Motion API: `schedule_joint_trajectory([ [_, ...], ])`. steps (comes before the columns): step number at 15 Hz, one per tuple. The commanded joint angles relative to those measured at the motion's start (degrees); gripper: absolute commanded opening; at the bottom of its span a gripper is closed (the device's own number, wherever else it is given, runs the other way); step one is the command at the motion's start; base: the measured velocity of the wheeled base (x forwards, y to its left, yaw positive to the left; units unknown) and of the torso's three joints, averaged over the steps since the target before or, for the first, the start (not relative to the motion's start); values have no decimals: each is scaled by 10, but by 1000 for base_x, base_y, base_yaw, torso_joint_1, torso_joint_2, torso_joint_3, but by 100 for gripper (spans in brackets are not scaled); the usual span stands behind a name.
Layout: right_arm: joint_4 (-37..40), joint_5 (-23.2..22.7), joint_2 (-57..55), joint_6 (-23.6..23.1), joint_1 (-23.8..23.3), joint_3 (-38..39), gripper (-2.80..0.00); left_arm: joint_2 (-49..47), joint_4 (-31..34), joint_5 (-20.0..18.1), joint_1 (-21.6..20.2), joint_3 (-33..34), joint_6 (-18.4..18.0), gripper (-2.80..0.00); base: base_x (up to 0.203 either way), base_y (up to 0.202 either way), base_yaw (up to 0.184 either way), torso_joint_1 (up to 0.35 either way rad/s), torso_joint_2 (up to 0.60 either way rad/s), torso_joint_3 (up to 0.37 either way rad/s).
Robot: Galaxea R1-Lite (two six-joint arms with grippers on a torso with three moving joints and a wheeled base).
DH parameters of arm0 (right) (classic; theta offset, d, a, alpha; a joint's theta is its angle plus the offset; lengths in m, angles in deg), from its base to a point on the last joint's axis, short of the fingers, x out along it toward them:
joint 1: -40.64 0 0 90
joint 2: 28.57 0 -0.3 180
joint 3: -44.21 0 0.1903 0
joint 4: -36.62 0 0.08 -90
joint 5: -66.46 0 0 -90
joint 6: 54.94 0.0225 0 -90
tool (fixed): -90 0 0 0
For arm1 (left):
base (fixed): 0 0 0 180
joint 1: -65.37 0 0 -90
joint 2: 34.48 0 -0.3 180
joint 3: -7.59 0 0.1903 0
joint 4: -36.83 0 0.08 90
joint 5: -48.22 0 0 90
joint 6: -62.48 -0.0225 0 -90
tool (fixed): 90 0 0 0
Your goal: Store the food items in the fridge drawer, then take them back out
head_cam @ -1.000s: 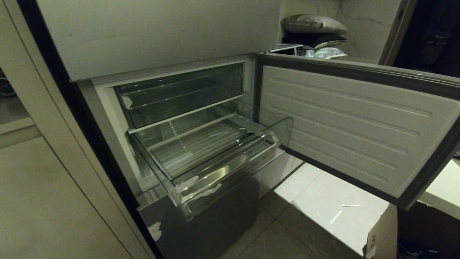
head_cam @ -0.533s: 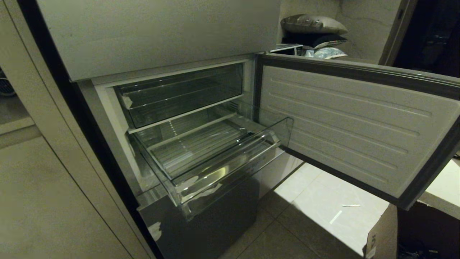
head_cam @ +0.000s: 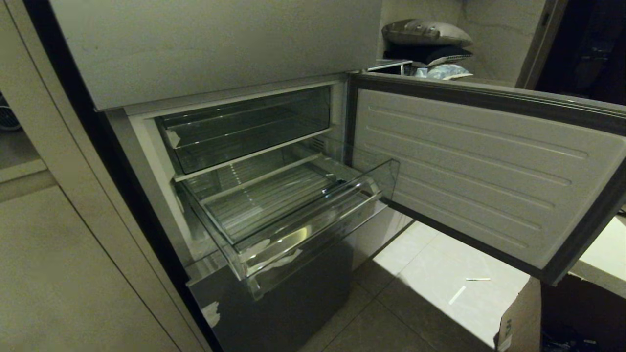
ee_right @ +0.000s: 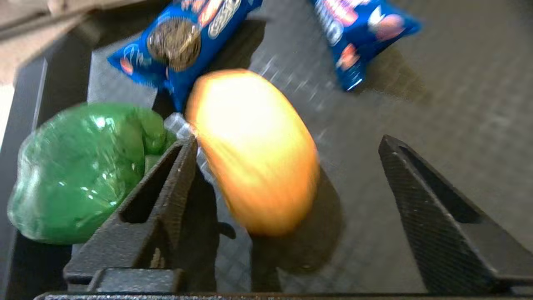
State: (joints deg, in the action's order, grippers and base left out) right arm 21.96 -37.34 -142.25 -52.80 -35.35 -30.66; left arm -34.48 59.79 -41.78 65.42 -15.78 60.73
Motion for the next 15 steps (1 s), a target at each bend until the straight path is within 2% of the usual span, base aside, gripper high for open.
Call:
schedule_joint_trajectory([
  [1,-1,-3,41,1,-9,9,0,0,0,0,0,0,0,-280,0,0,0,0,0,0],
  [2,1,-10,66,1,-14,18,-280,1,0,0,0,0,0,-280,0,0,0,0,0,0],
  [6,2,-58,204,2,-21,106,-280,0,0,0,0,0,0,-280,0,0,0,0,0,0],
  [8,15,-104,296,-1,1,173,-280,0,0,0,0,0,0,-280,0,0,0,0,0,0],
  [10,56,-129,379,-2,50,232,-280,0,0,0,0,0,0,-280,0,0,0,0,0,0],
  [13,104,-148,484,-11,155,356,-280,1,0,0,0,0,0,-280,0,0,0,0,0,0],
  [15,113,-156,518,-43,184,406,-280,0,0,0,0,0,0,-280,0,0,0,0,0,0],
])
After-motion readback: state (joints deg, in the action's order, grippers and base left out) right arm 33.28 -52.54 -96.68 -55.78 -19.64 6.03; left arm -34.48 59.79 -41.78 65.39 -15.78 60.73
